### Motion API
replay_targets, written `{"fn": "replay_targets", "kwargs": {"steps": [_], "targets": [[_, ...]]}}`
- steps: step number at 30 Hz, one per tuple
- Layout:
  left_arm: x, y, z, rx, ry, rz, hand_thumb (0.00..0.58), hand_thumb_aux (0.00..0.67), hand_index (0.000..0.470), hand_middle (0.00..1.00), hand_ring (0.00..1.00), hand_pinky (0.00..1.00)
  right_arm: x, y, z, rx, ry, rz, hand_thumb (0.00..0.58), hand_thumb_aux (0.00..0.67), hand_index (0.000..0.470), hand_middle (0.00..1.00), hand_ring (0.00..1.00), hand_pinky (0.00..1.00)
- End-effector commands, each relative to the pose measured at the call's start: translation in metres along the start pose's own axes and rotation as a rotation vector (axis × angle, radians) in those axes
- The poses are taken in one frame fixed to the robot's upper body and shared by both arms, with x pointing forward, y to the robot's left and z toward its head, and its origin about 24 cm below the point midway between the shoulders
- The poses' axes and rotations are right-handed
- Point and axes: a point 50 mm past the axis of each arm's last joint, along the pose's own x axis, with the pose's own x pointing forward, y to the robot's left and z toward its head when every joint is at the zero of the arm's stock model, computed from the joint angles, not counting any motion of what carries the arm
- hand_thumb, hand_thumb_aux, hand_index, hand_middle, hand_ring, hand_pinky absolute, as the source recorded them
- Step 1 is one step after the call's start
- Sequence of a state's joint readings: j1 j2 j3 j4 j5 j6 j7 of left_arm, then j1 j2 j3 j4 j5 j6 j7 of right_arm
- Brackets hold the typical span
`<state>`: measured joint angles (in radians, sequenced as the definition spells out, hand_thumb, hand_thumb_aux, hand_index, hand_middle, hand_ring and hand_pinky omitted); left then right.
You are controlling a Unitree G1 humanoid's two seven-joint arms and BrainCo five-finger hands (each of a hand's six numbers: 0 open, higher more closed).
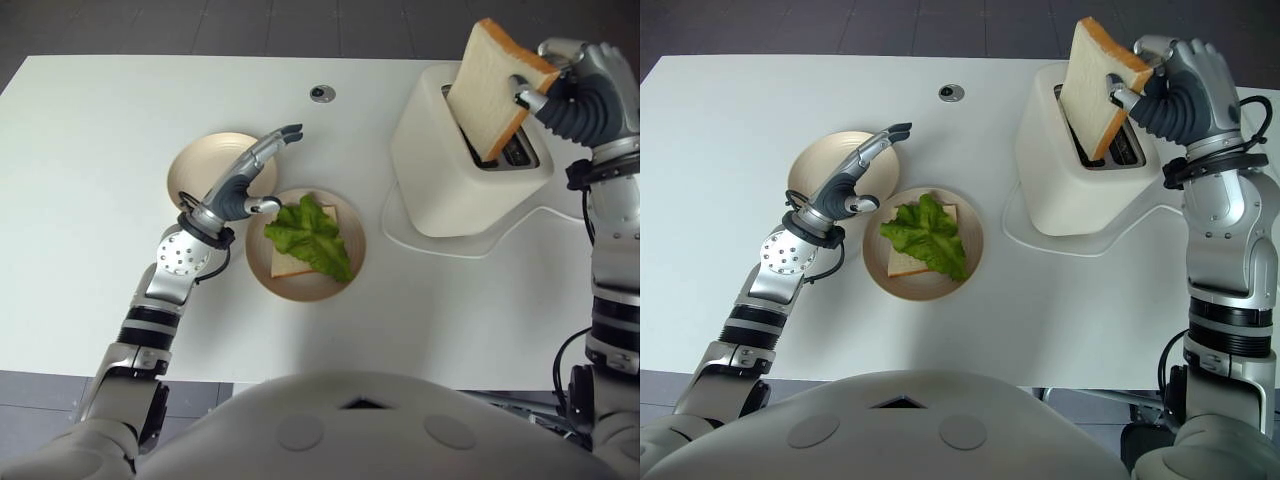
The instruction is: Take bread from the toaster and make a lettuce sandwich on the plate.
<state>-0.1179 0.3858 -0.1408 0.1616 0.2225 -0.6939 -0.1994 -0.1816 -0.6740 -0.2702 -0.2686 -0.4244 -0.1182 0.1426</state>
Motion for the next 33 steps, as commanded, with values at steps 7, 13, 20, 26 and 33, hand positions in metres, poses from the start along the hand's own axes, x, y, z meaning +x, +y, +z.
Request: {"fn": "replay_targets", "kwargs": {"steps": [7,13,20,26,33], "targets": [[0.002,0.010,0.003,-0.095,-0.071,0.107,0.000,0.000,0.000,0.00,0.00,0.00,0.005,0.002,0.038,0.361,-0.175,-0.054,0.580,0.670,0.470,1.00,1.00,1.00],[-0.005,0.034,0.021,-0.415,-0.276,0.253,0.000,0.000,0.000,0.00,0.00,0.00,-0.008,0.052,0.065,0.747,-0.216,0.191,0.580,0.670,0.470,1.00,1.00,1.00],[-0.023,0.066,0.034,-0.736,-0.479,0.338,0.000,0.000,0.000,0.00,0.00,0.00,-0.038,0.139,0.079,1.118,-0.065,0.551,0.580,0.670,0.470,1.00,1.00,1.00],[-0.032,0.036,0.037,-0.630,-0.421,0.007,0.000,0.000,0.000,0.00,0.00,0.00,-0.051,0.175,0.082,1.235,0.017,0.684,0.580,0.670,0.470,1.00,1.00,1.00],[-0.038,-0.006,0.015,-0.425,-0.212,-0.307,0.000,0.000,0.000,0.00,0.00,0.00,-0.061,0.212,0.077,1.226,0.113,0.784,0.580,0.670,0.470,1.00,1.00,1.00]]}}
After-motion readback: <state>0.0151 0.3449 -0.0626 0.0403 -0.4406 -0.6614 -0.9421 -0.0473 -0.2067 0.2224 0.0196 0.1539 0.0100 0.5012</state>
